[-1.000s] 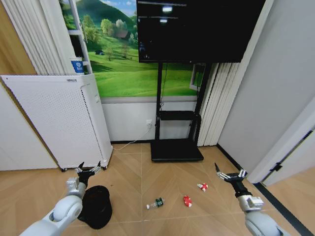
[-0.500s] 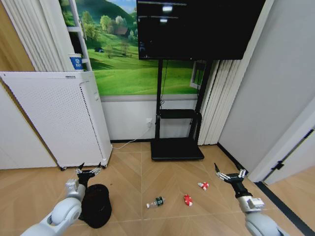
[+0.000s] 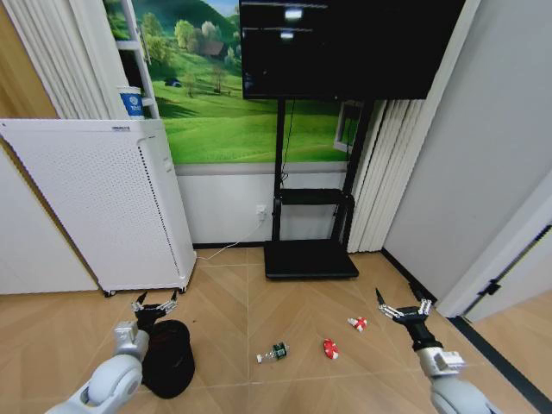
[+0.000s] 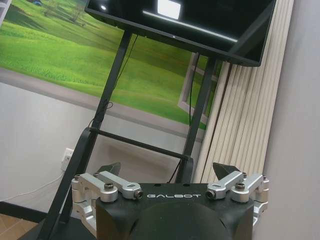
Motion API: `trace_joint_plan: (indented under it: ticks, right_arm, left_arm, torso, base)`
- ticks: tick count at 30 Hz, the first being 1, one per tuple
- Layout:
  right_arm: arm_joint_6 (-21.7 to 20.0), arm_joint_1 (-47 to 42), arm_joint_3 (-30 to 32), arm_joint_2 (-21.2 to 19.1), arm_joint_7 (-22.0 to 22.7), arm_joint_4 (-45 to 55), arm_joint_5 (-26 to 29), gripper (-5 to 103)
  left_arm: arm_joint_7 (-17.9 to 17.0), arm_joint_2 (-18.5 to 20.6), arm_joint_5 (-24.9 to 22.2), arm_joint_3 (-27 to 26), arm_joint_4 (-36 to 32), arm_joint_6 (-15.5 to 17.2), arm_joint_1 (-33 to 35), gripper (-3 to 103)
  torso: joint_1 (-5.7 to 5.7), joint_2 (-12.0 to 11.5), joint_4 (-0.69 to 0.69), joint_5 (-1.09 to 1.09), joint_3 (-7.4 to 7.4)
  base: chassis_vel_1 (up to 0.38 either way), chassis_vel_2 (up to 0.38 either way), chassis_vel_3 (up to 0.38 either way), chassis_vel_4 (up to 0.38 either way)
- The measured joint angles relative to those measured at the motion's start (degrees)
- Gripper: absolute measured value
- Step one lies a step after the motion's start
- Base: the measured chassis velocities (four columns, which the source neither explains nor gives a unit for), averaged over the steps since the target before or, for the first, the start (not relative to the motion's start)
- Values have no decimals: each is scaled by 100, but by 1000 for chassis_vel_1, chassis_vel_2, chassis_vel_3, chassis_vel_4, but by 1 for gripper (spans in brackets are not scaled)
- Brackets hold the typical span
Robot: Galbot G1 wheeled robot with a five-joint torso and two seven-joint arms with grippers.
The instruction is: Pick up the trash bin and place the garbage on the floor into it.
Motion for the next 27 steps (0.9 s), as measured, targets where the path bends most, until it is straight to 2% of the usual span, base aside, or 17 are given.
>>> trace_joint_plan:
  ticks: [13, 27]
  right_arm:
    - [68, -21, -51, 171, -7, -99, -167, 100]
    - [69, -50, -131, 176, 11, -87, -229, 100]
  left_arm:
    - [-26, -86, 71, -14, -49, 60, 150, 100]
    - [-292, -242, 77, -209, -194, 147, 519, 100]
  torso:
    - [-89, -289, 0, 1, -200]
    - [-187, -618, 0, 0, -430]
  base:
    - [0, 0, 0, 0]
    - [0, 0, 0, 0]
